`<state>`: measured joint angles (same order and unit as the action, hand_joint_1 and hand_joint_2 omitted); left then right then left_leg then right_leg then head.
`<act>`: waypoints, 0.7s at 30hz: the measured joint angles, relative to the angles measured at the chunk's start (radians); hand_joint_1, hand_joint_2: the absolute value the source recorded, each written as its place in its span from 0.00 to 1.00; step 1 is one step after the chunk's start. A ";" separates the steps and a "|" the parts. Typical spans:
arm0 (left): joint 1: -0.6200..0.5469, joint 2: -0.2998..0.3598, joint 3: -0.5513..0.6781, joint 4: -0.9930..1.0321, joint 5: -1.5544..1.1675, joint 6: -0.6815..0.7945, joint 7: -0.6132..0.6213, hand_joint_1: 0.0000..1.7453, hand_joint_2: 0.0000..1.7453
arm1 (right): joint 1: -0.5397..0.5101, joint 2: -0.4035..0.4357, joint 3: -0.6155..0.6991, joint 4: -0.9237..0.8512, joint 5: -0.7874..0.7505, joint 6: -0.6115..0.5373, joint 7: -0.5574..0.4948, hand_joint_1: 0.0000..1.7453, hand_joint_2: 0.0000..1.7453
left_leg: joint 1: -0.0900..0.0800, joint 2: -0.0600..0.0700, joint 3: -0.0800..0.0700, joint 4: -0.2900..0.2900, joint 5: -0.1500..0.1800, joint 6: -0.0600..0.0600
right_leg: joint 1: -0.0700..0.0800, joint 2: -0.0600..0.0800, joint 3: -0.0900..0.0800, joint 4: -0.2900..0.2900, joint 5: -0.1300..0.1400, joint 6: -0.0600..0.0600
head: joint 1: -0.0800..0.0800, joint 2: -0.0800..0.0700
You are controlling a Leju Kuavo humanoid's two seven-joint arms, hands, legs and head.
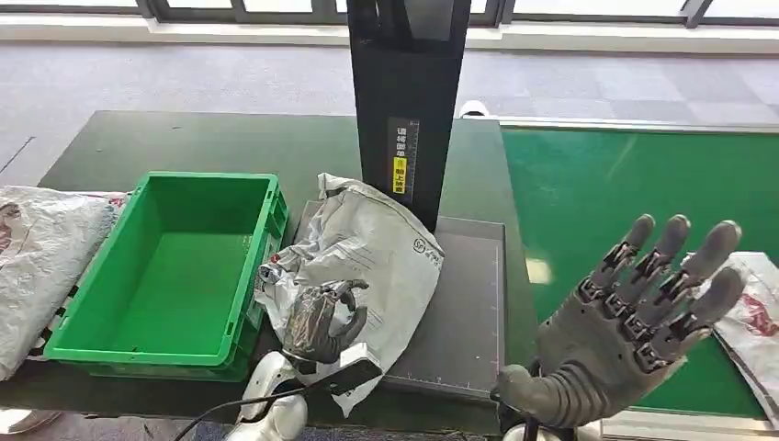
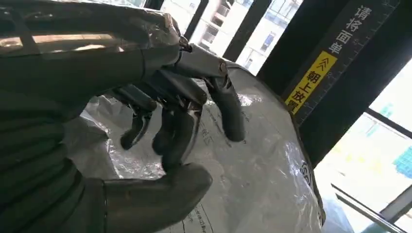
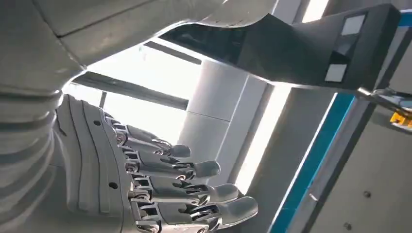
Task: Moved the parcel from conveyor to table for the left to box.
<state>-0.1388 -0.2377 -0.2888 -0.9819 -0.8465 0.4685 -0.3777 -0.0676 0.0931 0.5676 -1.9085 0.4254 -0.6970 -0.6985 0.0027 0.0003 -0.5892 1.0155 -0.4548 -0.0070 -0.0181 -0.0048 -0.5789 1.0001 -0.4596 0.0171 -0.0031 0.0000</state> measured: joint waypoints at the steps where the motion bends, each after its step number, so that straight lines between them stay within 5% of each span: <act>1: -0.002 0.000 0.002 0.002 0.003 0.000 0.000 0.00 1.00 | 0.000 0.000 0.000 -0.002 0.003 0.000 0.000 0.00 1.00 | 0.000 0.000 0.000 0.000 0.000 0.000 | 0.000 0.000 0.000 0.000 0.000 0.000 | 0.000 0.000; 21: -0.059 -0.024 0.102 0.090 0.089 0.110 -0.040 0.00 1.00 | 0.015 0.003 0.000 -0.005 0.010 0.000 -0.002 0.00 1.00 | 0.000 0.000 0.000 0.000 0.000 0.000 | 0.000 0.000 0.000 0.000 0.000 0.000 | 0.000 0.000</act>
<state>-0.1981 -0.2621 -0.1865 -0.8919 -0.7572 0.5783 -0.4177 -0.0524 0.0958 0.5676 -1.9131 0.4349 -0.6970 -0.7000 0.0027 0.0004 -0.5891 1.0155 -0.4547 -0.0070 -0.0181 -0.0048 -0.5789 1.0001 -0.4596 0.0170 -0.0031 0.0000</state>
